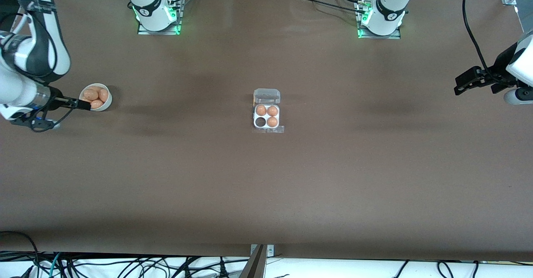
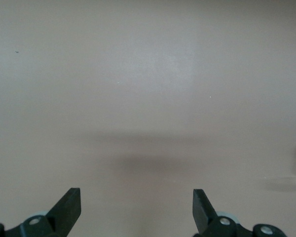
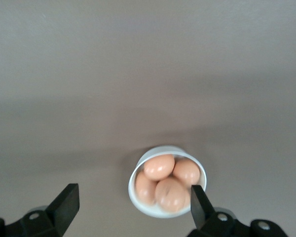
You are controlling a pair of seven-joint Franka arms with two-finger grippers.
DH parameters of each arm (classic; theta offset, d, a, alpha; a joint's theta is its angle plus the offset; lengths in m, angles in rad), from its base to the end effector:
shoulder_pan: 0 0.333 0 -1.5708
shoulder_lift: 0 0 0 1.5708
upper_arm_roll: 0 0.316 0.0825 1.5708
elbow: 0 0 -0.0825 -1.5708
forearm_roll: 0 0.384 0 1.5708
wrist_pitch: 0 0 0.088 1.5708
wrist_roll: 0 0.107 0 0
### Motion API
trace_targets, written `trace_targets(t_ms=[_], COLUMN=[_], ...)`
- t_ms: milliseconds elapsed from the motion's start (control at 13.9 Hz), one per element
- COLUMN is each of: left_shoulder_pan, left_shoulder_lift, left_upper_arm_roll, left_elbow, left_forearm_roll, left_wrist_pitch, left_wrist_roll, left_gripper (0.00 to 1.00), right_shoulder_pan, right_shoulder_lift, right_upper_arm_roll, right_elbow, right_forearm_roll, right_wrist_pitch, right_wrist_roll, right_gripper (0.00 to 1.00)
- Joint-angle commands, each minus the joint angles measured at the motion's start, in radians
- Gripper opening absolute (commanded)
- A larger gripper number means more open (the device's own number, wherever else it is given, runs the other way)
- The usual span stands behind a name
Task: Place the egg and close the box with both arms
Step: 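Lower the right gripper into the white bowl and grasp a brown egg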
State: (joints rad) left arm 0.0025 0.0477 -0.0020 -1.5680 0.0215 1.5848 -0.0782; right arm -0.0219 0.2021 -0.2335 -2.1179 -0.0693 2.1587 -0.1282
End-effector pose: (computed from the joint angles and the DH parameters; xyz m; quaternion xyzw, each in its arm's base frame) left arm 0.5694 0.0026 0.6002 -0.9991 -0.0390 0.0150 0.0113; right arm 0.5333 -0.1407 0.3083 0.9948 -0.0414 -0.0864 0.0347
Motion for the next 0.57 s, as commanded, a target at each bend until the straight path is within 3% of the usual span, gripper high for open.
trace_targets(t_ms=[0,502], left_shoulder_pan=[0.005,0.005], left_shoulder_lift=[0.008,0.009], left_upper_arm_roll=[-0.004,-0.004], left_elbow=[0.019,0.017], left_forearm_roll=[0.008,0.008], left_wrist_pitch=[-0.02,-0.02], left_wrist_roll=[0.02,0.02], left_gripper=[1.0,1.0], right_shoulder_pan=[0.002,-0.001], right_shoulder_lift=[-0.044,0.02], right_upper_arm_roll=[-0.023,-0.078], right_elbow=[-0.142,-0.151], right_forearm_roll=[-0.015,-0.015], right_wrist_pitch=[0.133,0.153], right_wrist_roll=[-0.091,-0.246], right_gripper=[1.0,1.0])
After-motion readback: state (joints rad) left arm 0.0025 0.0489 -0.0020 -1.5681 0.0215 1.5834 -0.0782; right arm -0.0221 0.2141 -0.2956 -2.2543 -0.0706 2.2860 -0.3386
